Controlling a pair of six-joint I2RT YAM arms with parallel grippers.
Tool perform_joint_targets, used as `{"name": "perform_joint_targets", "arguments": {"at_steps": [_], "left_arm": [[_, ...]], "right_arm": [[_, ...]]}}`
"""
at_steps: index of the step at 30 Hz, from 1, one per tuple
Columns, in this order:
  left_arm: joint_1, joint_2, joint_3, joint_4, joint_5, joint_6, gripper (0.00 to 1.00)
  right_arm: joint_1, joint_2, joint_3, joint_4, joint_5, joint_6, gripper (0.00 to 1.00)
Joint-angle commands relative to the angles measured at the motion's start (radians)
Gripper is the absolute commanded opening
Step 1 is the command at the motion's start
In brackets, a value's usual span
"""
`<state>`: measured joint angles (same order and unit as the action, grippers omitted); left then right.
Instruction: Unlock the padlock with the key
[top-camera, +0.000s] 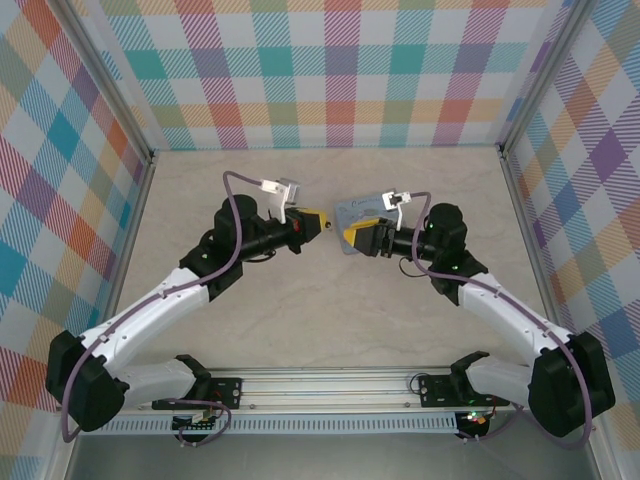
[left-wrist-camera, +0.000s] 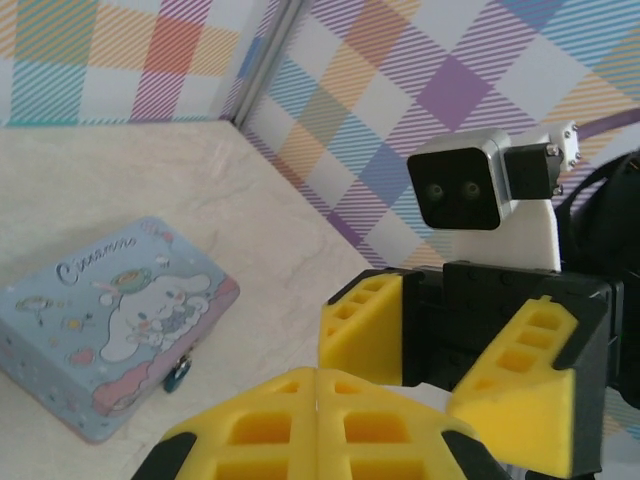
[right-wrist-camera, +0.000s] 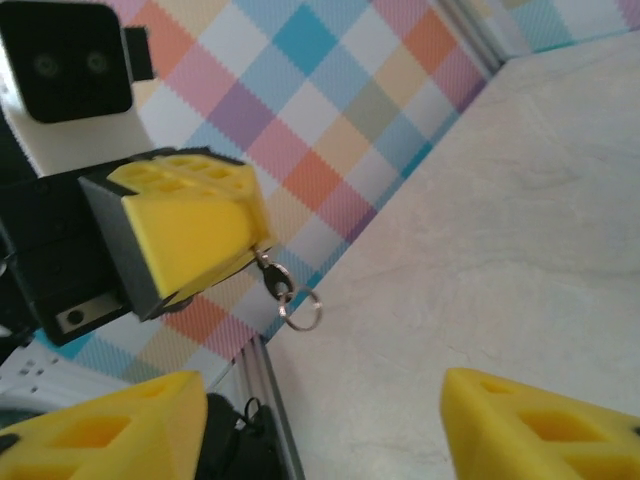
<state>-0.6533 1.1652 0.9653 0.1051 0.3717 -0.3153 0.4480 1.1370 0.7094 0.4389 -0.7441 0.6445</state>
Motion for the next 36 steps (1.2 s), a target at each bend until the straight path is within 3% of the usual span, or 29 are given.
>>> {"name": "perform_joint_targets", "arguments": {"at_steps": [1, 9, 27, 36], "left_arm": [[-0.009, -0.033, 0.053, -0.044, 0.078, 0.074, 0.0], [-0.011, -0.021, 0.085, -0.007, 0.179, 0.059, 0.0], [-0.011, -0.007, 0.075, 0.014, 0.169, 0.041, 0.0], [-0.011, -0.009, 0.07, 0.008, 0.141, 0.044, 0.0]], "right_arm": [[0.0, -0.017, 0.07, 0.032, -0.123, -0.074, 0.71], [0.021, 0.036, 0.11, 0.097, -0.178, -0.049, 0.73], [0.055, 0.088, 0.148, 0.103, -0.198, -0.045, 0.44], [0.064, 0.095, 0.155, 0.099, -0.206, -0.043, 0.34]]}}
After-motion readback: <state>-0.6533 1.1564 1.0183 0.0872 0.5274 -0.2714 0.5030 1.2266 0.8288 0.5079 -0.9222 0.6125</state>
